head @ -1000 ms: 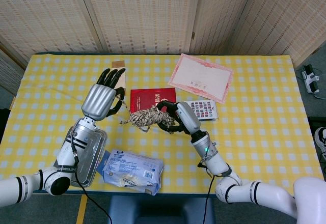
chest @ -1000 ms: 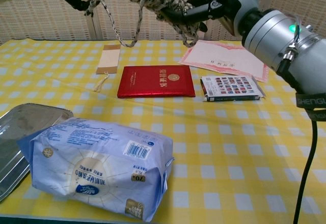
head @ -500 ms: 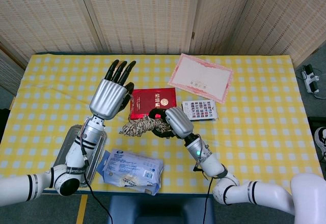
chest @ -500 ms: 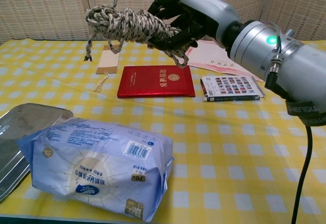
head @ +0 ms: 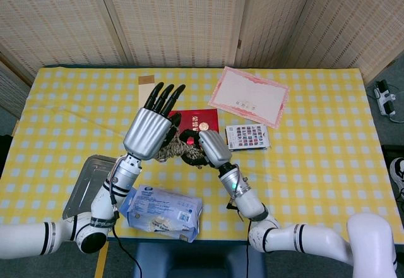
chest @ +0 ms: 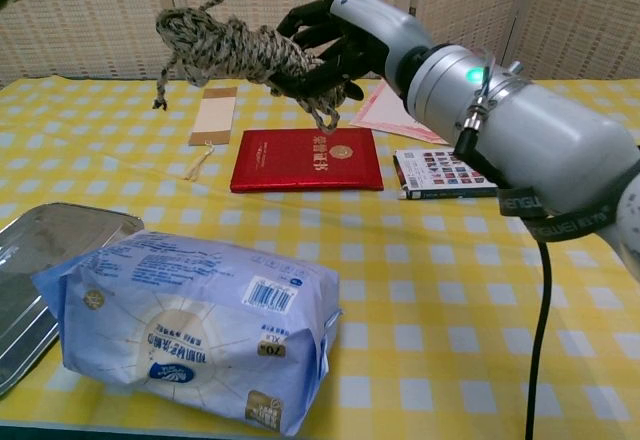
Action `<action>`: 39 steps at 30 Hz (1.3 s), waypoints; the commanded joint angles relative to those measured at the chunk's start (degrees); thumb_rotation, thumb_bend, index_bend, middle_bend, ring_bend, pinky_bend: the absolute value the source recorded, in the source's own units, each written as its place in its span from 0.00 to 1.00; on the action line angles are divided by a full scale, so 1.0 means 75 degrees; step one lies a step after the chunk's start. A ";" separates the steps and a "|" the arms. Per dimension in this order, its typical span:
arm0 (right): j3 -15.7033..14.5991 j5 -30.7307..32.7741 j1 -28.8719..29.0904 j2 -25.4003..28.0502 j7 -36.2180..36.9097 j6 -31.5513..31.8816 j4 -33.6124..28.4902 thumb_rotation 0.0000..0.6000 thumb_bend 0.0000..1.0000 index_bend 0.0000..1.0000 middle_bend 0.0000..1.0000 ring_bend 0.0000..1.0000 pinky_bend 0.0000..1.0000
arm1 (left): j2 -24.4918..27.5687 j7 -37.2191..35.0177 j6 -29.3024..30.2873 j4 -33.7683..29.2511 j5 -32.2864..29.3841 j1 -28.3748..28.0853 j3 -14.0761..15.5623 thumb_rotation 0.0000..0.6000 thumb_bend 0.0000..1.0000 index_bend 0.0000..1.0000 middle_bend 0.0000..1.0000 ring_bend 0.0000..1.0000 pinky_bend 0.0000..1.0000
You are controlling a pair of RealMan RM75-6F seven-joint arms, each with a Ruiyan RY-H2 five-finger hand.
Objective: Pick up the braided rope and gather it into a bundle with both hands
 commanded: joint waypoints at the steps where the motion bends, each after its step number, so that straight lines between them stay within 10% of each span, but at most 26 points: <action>1: 0.0227 0.0342 0.0100 -0.0283 -0.0135 0.0122 0.0122 1.00 0.69 0.92 0.78 0.91 0.86 | -0.0084 -0.0097 -0.0011 -0.0117 -0.0012 0.0046 0.0006 1.00 0.53 0.66 0.05 0.00 0.00; 39: 0.1894 0.1912 0.0059 -0.1550 0.1609 0.0551 0.0605 1.00 0.69 0.92 0.78 0.92 0.87 | -0.0718 -0.0215 0.0278 0.0418 0.0061 0.0525 -0.0119 1.00 0.53 0.67 0.05 0.00 0.00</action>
